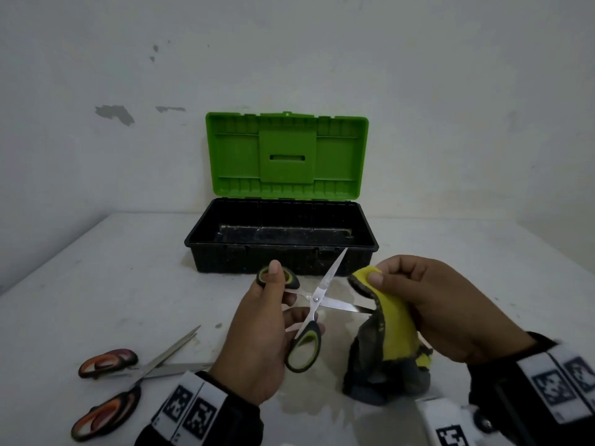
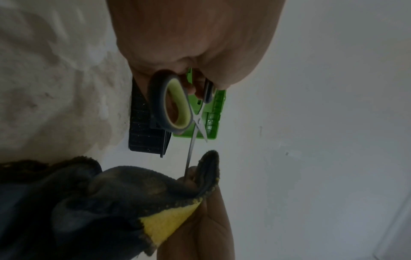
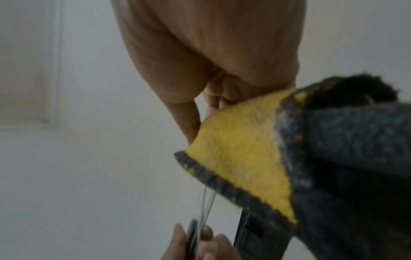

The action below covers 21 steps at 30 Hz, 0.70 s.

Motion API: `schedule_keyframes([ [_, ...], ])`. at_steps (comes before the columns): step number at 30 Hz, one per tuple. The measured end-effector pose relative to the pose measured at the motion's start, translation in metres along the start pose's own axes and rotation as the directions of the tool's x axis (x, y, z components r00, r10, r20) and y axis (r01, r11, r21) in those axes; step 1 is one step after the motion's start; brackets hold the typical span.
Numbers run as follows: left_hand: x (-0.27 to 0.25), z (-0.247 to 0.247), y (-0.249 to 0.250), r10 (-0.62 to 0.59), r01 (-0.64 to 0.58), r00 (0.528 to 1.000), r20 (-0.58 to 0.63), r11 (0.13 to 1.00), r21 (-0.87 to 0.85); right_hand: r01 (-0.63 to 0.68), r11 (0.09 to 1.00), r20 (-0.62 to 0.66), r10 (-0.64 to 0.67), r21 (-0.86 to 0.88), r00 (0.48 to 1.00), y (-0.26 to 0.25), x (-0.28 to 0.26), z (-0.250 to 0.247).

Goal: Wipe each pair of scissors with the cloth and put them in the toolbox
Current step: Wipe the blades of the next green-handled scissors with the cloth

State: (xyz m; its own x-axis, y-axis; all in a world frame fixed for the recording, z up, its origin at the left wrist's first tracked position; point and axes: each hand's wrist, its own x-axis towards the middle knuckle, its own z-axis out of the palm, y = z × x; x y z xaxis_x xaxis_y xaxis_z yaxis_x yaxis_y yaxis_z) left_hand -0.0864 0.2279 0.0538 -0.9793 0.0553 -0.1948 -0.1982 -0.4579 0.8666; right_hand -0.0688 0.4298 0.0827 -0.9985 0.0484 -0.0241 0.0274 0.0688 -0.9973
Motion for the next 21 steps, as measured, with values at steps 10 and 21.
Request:
schedule_keyframes([
  [10,-0.005,0.005,-0.005,0.153,-0.158,0.987,0.042,0.977,0.142,0.325,0.870,0.022,-0.341,-0.370,0.940,-0.004,-0.007,0.017],
  [21,-0.002,-0.001,-0.012,0.404,-0.412,0.910,0.096,0.847,0.336,0.305,0.862,-0.159,-0.395,-0.406,0.905,0.022,-0.013,0.049],
])
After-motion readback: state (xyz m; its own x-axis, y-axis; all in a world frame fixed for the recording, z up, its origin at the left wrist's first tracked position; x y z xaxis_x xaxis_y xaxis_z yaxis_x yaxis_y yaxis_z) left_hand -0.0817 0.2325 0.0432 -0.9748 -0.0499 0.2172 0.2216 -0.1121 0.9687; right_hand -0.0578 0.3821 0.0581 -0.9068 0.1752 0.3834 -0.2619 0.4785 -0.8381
